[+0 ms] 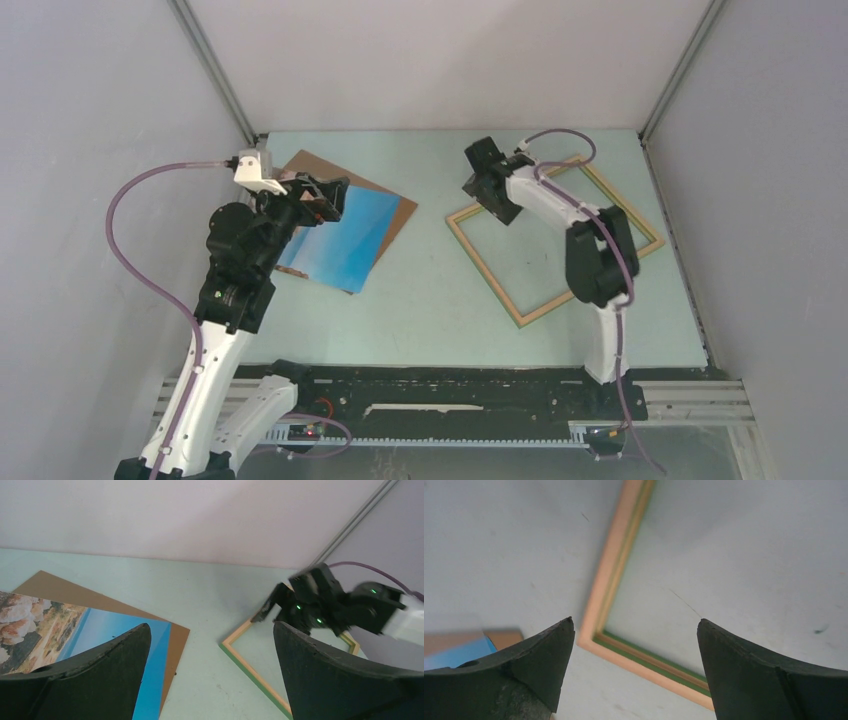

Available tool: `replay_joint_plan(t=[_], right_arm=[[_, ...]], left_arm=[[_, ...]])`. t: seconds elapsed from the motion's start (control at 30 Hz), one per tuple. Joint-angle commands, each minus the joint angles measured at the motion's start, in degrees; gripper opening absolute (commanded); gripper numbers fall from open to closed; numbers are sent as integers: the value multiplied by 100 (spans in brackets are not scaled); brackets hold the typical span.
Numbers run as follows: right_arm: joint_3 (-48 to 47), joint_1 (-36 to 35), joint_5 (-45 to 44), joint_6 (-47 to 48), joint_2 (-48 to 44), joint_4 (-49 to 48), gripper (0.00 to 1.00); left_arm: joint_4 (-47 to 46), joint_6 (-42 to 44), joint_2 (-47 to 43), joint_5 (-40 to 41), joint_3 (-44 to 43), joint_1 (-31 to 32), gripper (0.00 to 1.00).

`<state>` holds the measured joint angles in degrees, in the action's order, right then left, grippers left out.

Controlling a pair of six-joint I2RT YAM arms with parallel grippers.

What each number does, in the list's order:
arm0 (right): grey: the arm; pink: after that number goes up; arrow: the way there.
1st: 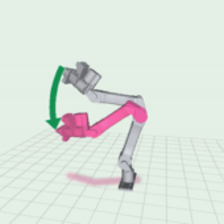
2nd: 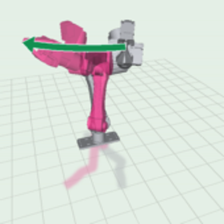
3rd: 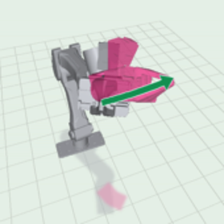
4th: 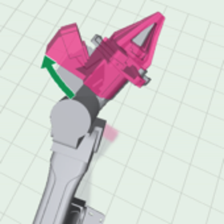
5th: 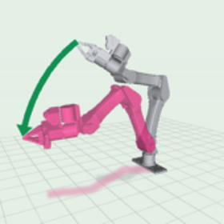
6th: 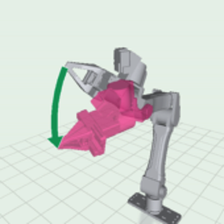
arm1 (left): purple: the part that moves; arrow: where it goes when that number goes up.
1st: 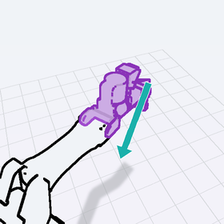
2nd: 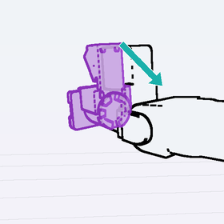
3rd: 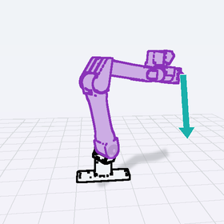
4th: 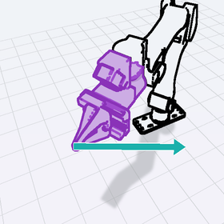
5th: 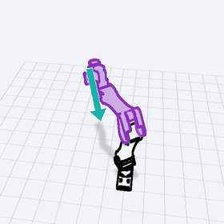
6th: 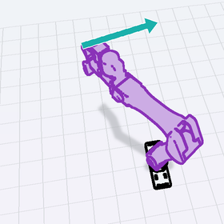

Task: Put the photo into the frame
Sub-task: Move the photo frame to the center of the board.

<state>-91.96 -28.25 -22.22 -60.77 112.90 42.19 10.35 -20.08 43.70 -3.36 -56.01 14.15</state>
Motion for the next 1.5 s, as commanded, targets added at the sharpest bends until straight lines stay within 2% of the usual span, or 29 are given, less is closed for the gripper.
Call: replay_joint_plan(t=[0.0,0.07,0.13,0.4,0.67,0.87,0.93,1.0,1.03,1.13,1.27,1.47], right_arm=[[-1971,42,-885,-1192,1149,1335,100],[-2713,74,-1126,-1233,1675,1675,98],[-3063,126,-1137,-1338,2005,1862,96],[-2552,208,-922,-1318,2327,1299,86],[-2788,340,-636,-758,2699,956,76],[-2927,339,-609,-507,2776,1072,58],[-2913,332,-619,-401,2738,1222,44],[-2844,321,-466,-34,2674,1208,33],[-2771,320,-212,636,2614,1052,30],[-2324,397,1435,2325,2321,224,14],[-871,382,2024,3394,1502,-695,10],[237,208,2641,3927,835,-745,6]], left_arm=[[-191,-33,-46,12,135,53,100],[-186,-33,-38,-28,126,59,100],[-183,-25,-30,-14,124,54,100],[-169,-28,20,19,116,53,100],[-148,-41,39,12,100,57,100],[-148,-47,14,6,112,53,100],[-147,-49,19,-15,116,54,100],[-154,-59,14,-20,126,57,99],[-162,-61,8,-6,132,53,99],[-174,-45,13,43,152,57,99],[-182,-41,23,67,169,59,99],[-182,-14,23,142,186,61,99]])
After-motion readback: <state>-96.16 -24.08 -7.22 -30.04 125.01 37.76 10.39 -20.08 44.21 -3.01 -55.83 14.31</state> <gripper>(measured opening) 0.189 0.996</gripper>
